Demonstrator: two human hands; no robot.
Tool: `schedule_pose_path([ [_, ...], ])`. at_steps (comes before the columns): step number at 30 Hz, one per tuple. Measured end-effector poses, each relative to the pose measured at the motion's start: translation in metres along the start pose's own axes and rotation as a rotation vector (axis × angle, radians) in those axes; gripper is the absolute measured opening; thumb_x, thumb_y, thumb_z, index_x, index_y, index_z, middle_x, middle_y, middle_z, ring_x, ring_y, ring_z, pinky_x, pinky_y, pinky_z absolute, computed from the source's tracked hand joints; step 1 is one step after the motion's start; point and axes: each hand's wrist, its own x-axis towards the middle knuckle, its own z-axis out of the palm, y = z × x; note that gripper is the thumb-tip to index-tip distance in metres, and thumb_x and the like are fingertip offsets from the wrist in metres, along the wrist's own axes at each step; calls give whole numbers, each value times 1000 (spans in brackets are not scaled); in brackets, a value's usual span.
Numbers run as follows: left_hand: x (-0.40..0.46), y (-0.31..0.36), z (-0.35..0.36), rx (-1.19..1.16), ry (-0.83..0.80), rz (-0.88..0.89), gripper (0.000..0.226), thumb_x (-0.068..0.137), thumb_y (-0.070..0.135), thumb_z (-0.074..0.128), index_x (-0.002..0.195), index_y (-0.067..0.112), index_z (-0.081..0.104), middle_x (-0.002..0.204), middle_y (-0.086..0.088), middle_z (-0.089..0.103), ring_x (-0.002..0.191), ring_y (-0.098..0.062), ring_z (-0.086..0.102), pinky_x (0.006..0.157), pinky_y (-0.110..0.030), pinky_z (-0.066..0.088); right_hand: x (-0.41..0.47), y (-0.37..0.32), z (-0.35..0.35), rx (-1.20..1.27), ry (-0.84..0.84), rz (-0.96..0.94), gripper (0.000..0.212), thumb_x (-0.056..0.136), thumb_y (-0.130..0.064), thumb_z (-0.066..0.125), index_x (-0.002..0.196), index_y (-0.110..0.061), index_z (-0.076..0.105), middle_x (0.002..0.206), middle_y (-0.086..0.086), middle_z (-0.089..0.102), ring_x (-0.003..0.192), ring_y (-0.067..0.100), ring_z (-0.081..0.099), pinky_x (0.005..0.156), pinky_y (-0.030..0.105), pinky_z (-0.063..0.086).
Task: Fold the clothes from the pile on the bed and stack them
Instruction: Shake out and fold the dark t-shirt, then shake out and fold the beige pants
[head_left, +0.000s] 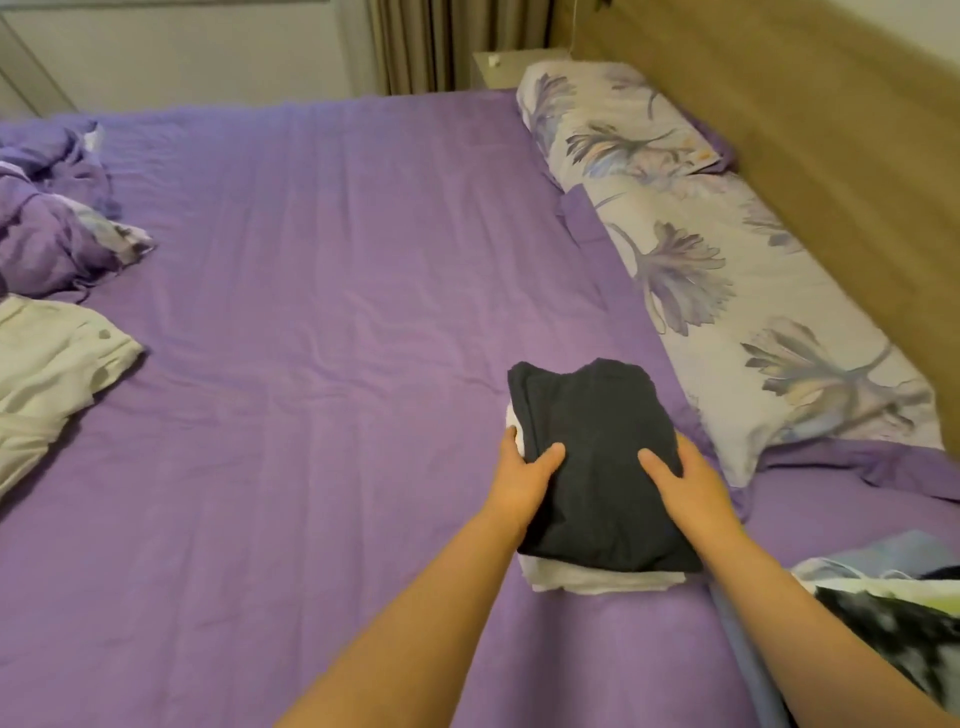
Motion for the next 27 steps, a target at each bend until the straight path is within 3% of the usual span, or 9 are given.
schedule_pose_path([
  [3,5,-30,10,336,3,1,86,83,20,71,150,24,17,134,-9,49,117,-22,51,101,-33,44,4,29,6,-463,-116,15,86,88,-47,60,153,-21,9,152,16,27,138,34,29,107,41,32],
  [5,7,-48,10,513,22,11,83,84,19,68,150,29,18,130,-10,50,119,-27,50,102,-38,44,0,46,18,-717,-207,-36,84,89,-58,52,153,-31,4,159,11,5,144,31,13,112,44,28],
  [7,12,-59,5,550,55,6,77,86,18,65,150,29,24,125,-12,55,117,-30,52,101,-41,45,-4,56,30,-782,-297,-31,74,91,-61,45,151,-38,9,160,5,-8,145,30,5,113,46,28],
  [10,12,-67,-1,568,98,-73,60,89,28,64,143,22,39,123,-10,61,112,-26,58,94,-32,47,-4,59,41,-776,-334,55,72,91,-61,44,150,-41,8,160,0,-13,145,31,5,112,48,27],
  [13,0,-73,-7,550,89,-154,51,91,41,59,135,18,49,126,-4,61,112,-22,59,89,-28,46,-4,45,45,-868,-292,83,69,92,-59,42,151,-38,11,161,4,-6,146,32,0,114,48,20],
  [15,-13,-75,-13,498,89,-176,48,92,42,57,133,16,52,123,-5,62,108,-20,61,86,-25,46,-11,32,48,-864,-216,57,61,95,-55,40,149,-31,25,160,6,8,146,30,3,116,46,18],
  [20,-50,-72,-45,466,164,-222,31,92,42,55,110,18,64,103,0,67,92,-17,63,80,-25,48,-49,-11,70,-662,-139,-159,44,96,-41,46,136,-21,48,142,2,46,135,23,35,108,41,33],
  [24,-82,-72,-83,412,222,-229,22,93,33,57,101,14,65,99,-10,69,90,-27,66,83,-35,52,-89,-36,103,-713,-221,-363,43,97,-38,43,139,-26,43,141,-7,46,134,15,37,109,31,28],
  [27,-111,-80,-117,459,273,-236,25,92,32,58,103,11,67,104,-12,70,98,-27,66,85,-34,53,-116,-43,133,-761,-428,-347,49,99,-39,37,146,-24,29,134,-3,54,123,19,50,97,30,39],
])
